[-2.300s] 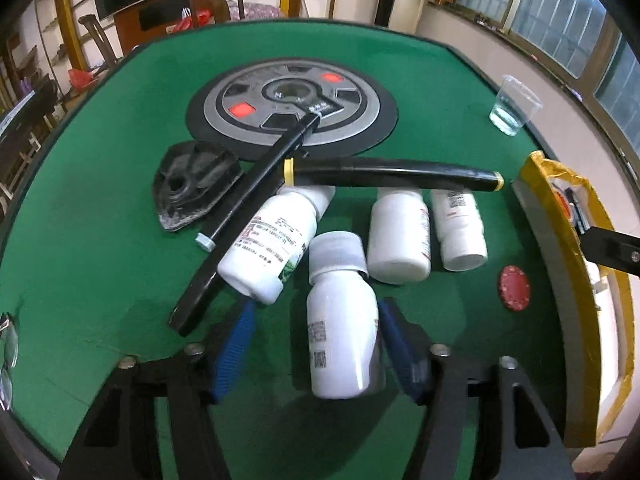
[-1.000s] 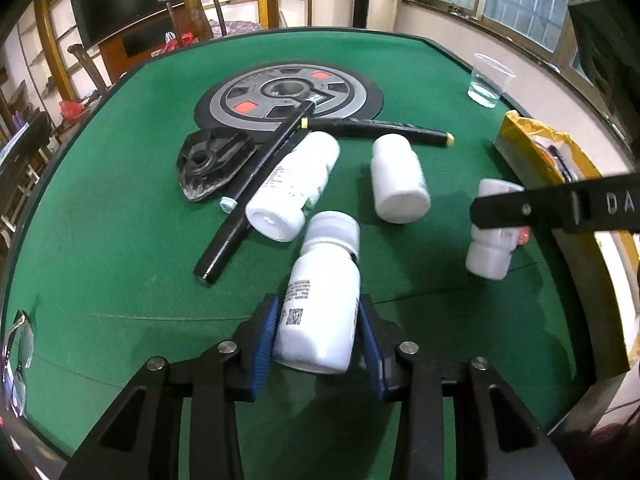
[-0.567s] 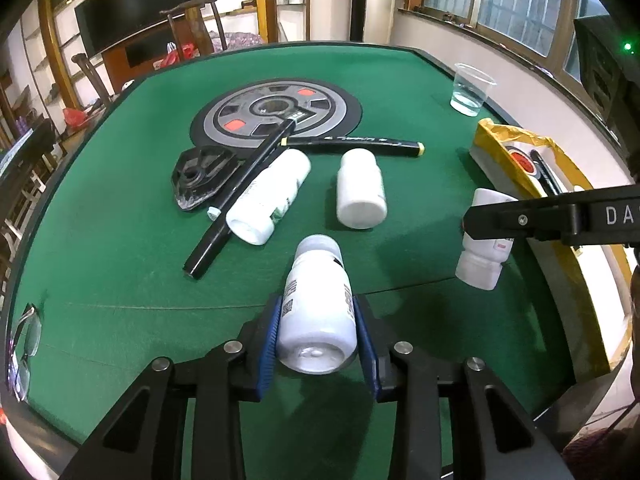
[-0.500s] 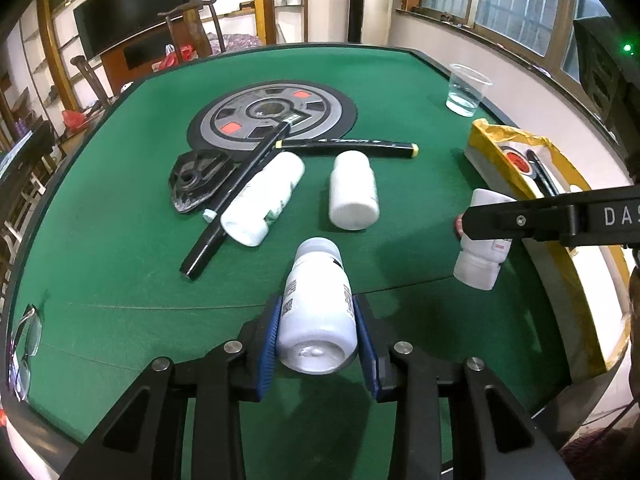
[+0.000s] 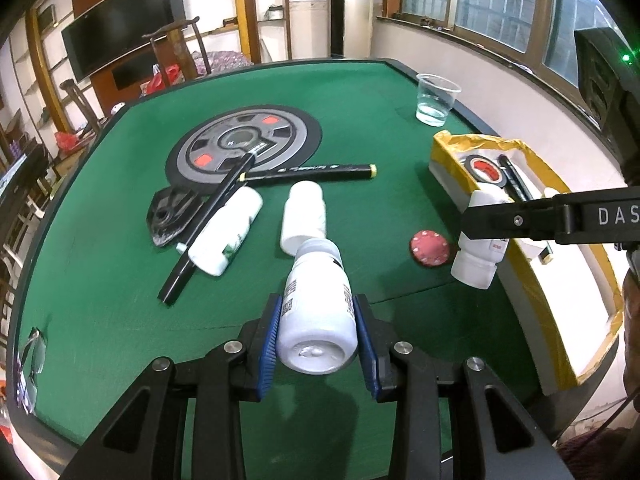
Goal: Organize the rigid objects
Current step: 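Carry the left gripper's white bottle over the tray while the right carries its bottle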
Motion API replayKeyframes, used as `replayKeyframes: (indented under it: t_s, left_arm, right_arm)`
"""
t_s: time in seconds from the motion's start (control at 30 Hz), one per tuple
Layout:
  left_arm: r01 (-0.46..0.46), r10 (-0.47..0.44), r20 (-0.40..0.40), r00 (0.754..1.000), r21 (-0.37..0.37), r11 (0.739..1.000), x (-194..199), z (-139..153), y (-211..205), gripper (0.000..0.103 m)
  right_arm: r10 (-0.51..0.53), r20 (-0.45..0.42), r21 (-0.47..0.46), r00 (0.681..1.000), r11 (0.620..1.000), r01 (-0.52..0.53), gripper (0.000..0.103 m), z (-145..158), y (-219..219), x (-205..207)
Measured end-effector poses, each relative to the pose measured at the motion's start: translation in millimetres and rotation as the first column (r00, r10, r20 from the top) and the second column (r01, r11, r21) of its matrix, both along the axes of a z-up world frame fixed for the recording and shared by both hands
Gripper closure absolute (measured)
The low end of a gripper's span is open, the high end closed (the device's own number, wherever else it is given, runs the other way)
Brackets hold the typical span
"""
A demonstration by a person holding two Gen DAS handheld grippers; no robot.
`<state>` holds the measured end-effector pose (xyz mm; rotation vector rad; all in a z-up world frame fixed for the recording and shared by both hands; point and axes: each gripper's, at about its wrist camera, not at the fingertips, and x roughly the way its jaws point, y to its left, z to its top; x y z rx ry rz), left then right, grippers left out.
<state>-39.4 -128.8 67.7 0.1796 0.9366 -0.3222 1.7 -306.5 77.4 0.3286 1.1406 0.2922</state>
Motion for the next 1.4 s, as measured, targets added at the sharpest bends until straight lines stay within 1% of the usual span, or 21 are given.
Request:
replayKeyframes:
  t_s: [0.47,0.83,1.13,1.4]
  left_arm:
    - [0.059,-0.058,0.039,0.998,-0.01,0.998,2.2,17.7,-34.3,0.067]
    - [0.123,-0.122,0.05,0.991,-0.019,0.992,0.4,24.7,-68.0,0.067]
    - [0.187,-0.185,0.057,0.981,-0.045,0.981,-5.5,31.8,-94.4,0.067]
    - [0.255,-0.252,0.041,0.967,-0.085,0.963,-9.3,33.5,-126.4,0.067]
  right_arm:
    - [-0.063,0.044,0.016,0.997,0.998,0.062,0.068,14.2,-39.4,-12.7]
    - [-0.139,0.049,0.021,0.989,0.99,0.138,0.068,18.1,-78.6,-28.8]
    - [-0.205,0.05,0.014,0.977,0.979,0.205,0.068,19.6,-110.4,-47.5]
    - [-0.268,0.033,-0.005,0.963,0.963,0.269,0.068,16.2,-138.0,-64.5]
